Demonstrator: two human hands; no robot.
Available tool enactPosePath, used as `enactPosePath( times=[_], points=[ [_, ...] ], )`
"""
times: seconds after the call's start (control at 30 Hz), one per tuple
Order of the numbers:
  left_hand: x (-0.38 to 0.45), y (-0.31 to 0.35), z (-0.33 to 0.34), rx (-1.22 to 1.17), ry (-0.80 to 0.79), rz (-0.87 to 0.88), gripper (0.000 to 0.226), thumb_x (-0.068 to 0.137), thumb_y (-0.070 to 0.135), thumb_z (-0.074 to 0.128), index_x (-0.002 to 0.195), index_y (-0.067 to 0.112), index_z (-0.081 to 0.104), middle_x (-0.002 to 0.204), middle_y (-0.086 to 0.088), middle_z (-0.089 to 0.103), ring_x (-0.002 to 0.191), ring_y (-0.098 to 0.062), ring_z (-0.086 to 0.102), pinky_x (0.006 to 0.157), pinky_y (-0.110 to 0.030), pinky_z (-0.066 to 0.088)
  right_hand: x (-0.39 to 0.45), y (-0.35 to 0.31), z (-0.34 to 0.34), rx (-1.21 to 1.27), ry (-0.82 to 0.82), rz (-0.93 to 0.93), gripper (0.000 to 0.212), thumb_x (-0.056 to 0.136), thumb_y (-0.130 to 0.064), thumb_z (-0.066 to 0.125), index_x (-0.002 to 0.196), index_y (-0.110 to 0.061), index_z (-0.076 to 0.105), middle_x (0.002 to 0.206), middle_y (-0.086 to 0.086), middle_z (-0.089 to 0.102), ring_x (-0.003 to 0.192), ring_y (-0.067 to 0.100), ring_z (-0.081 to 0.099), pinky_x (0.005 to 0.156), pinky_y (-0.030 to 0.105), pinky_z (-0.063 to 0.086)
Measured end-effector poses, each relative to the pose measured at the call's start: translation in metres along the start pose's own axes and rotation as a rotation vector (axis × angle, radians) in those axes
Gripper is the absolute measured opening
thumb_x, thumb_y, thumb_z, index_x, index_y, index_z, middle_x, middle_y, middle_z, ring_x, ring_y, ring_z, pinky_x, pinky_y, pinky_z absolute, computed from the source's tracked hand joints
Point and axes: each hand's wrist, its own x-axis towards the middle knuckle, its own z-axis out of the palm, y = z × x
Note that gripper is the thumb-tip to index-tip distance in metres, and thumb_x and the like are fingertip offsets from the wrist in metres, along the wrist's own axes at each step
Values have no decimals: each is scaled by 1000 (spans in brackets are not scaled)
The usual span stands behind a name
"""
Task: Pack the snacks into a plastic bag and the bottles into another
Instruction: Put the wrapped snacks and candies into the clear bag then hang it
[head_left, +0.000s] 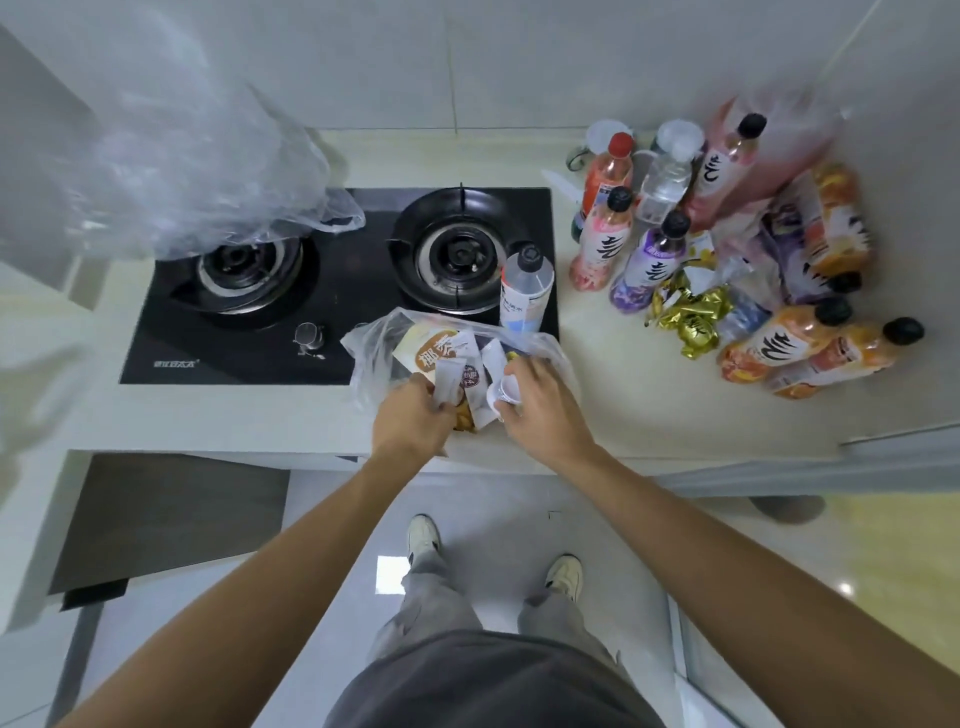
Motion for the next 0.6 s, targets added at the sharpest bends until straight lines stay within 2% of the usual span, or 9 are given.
enactPosePath(
  times=[0.13,0.27,0.33,0.4,0.5,0.6],
  points=[
    [24,4,-1,-77,18,-14,20,92,25,61,105,10,61,82,-7,69,80,-28,67,66,-34,52,17,-4,6,-40,29,39,36,88,-18,73,119,-11,57,119,9,58,115,34,55,94,42,49],
    [40,7,-2,-33,18,40,20,94,23,58,107,8,60,102,-11,69,93,-31,66,74,-38,53,27,-4,3,-92,57,49,32,90,-18,69,119,-11,57,125,9,54,126,32,49,100,43,50],
    [39,6,-4,64,36,120,36,95,26,58,127,9,59,123,-10,62,108,-30,61,82,-38,52,24,-3,0,-114,54,48,32,91,-21,67,120,-12,57,125,7,54,127,29,48,96,42,53],
    [36,7,-5,138,52,205,48,96,30,57,140,11,53,135,-8,57,118,-30,57,91,-41,52,19,-1,-5,-127,53,42,32,92,-22,65,121,-12,58,126,7,54,124,27,49,92,41,52],
    [32,13,-6,214,55,304,49,98,34,54,141,13,51,134,-7,56,122,-30,54,90,-43,53,11,2,-16,-171,64,28,32,92,-21,64,121,-11,59,127,7,54,118,27,51,87,41,54],
    [29,28,-8,239,49,388,44,98,34,52,137,15,52,129,-4,56,121,-27,53,85,-45,54,7,6,-28,-207,102,37,28,89,-20,64,114,-11,58,119,6,55,107,27,52,81,44,54]
  ],
)
